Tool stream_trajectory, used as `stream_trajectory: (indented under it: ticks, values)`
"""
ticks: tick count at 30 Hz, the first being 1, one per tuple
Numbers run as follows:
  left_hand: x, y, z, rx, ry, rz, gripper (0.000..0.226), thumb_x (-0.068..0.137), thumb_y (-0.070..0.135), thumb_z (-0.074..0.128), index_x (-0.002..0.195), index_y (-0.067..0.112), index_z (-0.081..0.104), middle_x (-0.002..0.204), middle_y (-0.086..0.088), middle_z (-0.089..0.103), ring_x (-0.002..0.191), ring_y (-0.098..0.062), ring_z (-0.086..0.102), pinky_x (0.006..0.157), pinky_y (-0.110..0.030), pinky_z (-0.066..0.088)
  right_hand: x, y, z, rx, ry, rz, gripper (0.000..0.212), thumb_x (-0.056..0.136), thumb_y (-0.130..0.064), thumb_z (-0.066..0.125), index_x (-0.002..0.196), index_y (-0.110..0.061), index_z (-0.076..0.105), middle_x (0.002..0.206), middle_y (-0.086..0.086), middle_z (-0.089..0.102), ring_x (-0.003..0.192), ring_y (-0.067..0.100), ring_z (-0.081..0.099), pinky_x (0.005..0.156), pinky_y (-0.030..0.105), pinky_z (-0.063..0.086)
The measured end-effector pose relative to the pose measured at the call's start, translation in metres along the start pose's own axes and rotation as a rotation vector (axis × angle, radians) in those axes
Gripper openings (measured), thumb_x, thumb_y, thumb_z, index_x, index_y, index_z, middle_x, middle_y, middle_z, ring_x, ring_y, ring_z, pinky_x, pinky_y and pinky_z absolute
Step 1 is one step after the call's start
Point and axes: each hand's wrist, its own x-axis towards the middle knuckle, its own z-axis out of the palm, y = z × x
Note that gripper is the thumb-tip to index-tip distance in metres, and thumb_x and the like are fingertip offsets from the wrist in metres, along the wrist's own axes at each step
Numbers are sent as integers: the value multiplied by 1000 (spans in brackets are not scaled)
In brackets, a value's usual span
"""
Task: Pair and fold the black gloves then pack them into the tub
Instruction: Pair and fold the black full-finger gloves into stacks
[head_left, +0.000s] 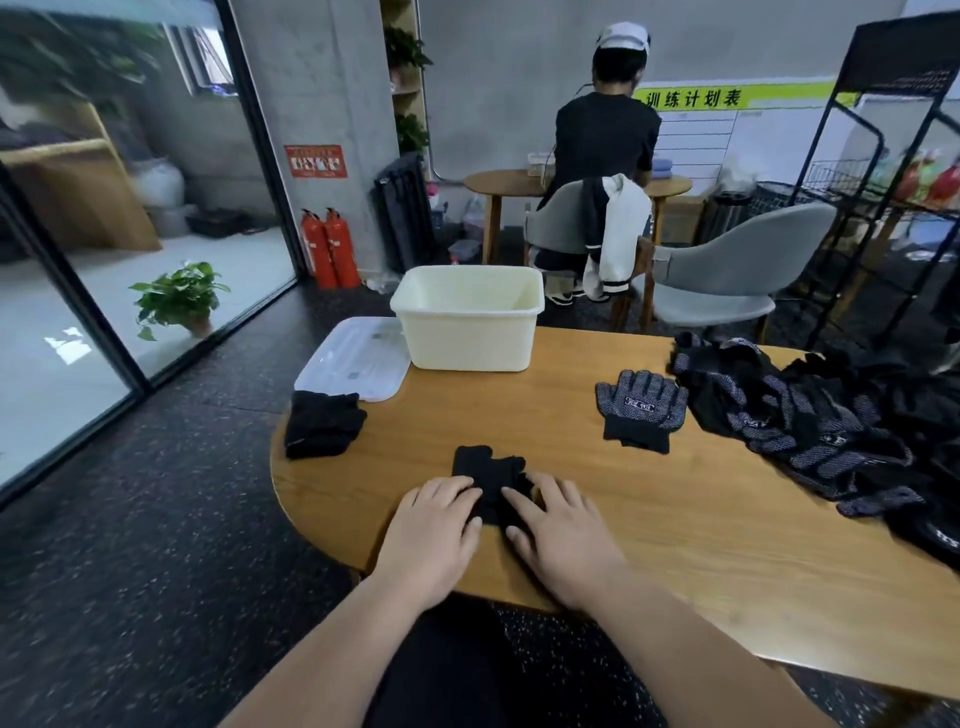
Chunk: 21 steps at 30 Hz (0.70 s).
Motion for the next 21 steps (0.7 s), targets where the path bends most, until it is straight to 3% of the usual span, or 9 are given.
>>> stream_trajectory:
  ticks: [6, 11, 16, 21]
  values:
    - [3, -35, -7, 52, -37, -181, 60, 112, 49, 26, 166, 22, 29, 172, 5, 24, 157, -19, 20, 128, -40, 22, 31, -19, 1, 24, -83, -43, 63, 108, -64, 20, 166, -44, 3, 176, -3, -11, 161, 27, -2, 129, 47, 12]
    - [16, -56, -12, 29, -46, -262, 66, 112, 51, 22, 169, 19, 17, 178, 0, 6, 163, -22, 6, 132, -42, 13, 54, -24, 1, 24, -93, -48, 68, 105, -70, 11, 166, -43, 2, 175, -7, -15, 162, 19, -11, 131, 44, 2]
    - [18, -50, -7, 26, -34, -145, 63, 111, 54, 20, 169, 27, 19, 175, 6, 14, 159, -18, 12, 131, -39, 13, 57, -20, 15, 19, -57, -8, 71, 102, -74, 3, 166, -43, 2, 174, -9, -17, 159, 12, -20, 131, 40, -5]
    - [36, -62, -2, 45, -41, -239, 66, 111, 55, 18, 170, 24, 14, 178, 1, 7, 163, -19, 5, 133, -41, 5, 58, -18, 16, 32, -40, -9, 70, 103, -74, 4, 166, -44, 3, 174, -11, -16, 159, 10, -21, 131, 38, -8]
